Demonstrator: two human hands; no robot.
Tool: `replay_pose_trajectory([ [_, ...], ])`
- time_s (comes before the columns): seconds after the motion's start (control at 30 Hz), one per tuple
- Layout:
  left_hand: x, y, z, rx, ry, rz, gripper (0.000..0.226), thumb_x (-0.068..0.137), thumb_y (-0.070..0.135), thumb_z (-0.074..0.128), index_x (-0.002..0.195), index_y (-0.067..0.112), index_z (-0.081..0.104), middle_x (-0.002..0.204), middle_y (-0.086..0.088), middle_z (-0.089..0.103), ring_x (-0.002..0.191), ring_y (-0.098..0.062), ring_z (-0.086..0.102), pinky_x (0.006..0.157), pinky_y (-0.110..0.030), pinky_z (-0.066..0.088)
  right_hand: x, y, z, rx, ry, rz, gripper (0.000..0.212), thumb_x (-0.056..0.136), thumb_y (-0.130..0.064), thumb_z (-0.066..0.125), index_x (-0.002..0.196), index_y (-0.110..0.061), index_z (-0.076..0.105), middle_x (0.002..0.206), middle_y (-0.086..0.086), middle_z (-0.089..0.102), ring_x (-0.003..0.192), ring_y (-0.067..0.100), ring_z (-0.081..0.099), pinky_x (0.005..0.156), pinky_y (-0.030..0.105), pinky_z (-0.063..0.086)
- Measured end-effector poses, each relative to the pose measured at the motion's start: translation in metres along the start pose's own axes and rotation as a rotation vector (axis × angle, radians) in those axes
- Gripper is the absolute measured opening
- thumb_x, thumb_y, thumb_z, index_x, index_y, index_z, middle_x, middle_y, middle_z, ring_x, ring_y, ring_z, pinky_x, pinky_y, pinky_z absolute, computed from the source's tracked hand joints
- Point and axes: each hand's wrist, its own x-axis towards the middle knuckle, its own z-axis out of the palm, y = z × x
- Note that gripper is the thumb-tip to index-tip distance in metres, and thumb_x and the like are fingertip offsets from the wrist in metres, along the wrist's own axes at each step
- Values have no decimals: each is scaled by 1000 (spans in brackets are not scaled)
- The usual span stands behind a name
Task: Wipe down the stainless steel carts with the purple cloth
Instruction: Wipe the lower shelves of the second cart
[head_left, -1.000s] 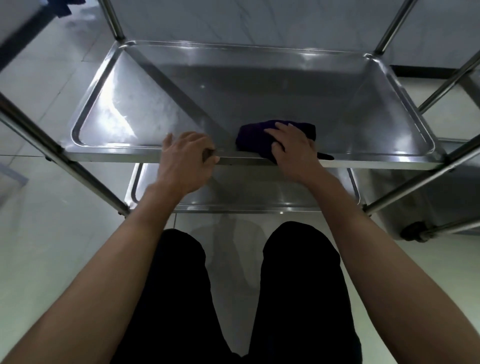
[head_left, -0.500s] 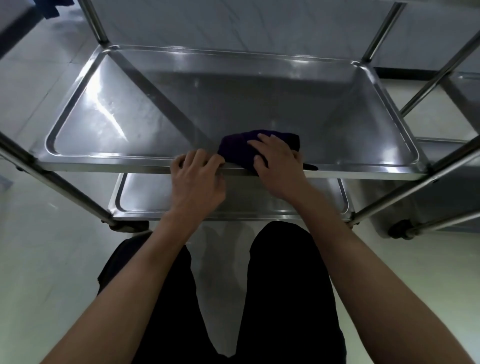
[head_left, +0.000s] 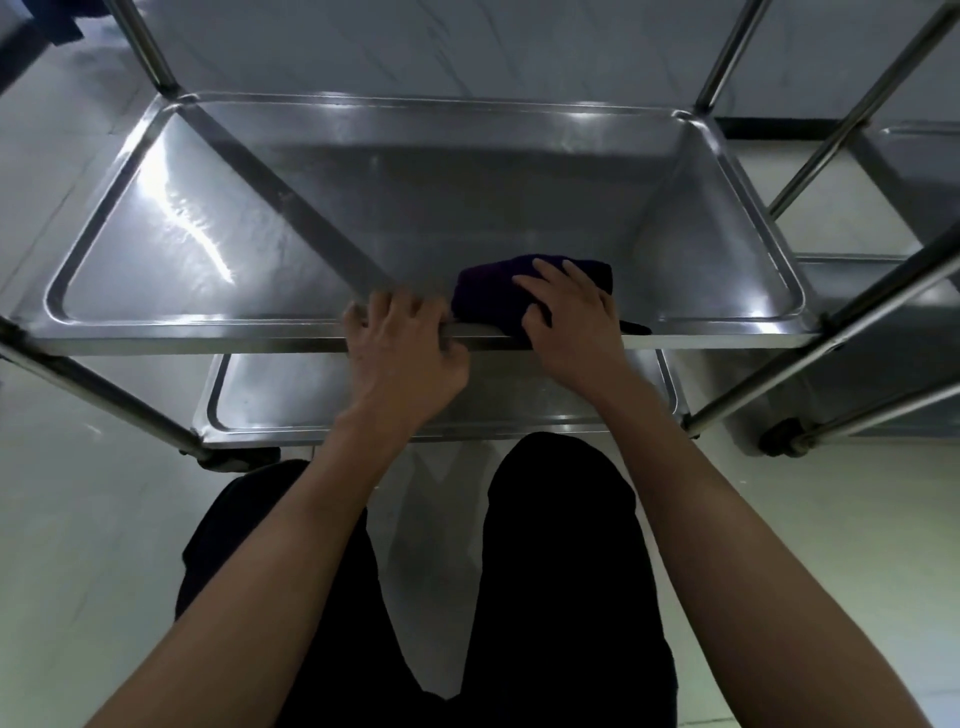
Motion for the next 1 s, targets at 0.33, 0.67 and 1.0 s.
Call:
replay_pose_trajectory([
  [0.33, 18, 101, 35, -1, -189, 184, 35, 90, 47, 55, 115, 25, 68, 116, -6, 57, 112, -32, 51, 97, -59, 42, -5, 114, -63, -117, 37, 132, 45, 102, -22, 42, 145, -30, 50, 160, -3, 35, 150, 24, 22, 122, 47, 17],
  [0.67, 26, 109, 37, -48, -155, 104, 32, 83, 42, 55, 96, 18, 73, 102, -8, 58, 104, -37, 54, 92, -61, 45, -1, 195, -103, -266, 90, 325, 47, 101, -21, 41, 148, -24, 47, 160, 6, 35, 147, 29, 29, 119, 45, 24],
  [1.0, 24, 89, 31, -114, -133, 200, 33, 86, 45, 53, 102, 26, 74, 101, 0, 62, 101, -29, 58, 81, -46, 51, 14, 164, -86, -210, -13, 302, 48, 104, -26, 34, 153, -30, 37, 164, 1, 24, 151, 28, 18, 119, 53, 20],
])
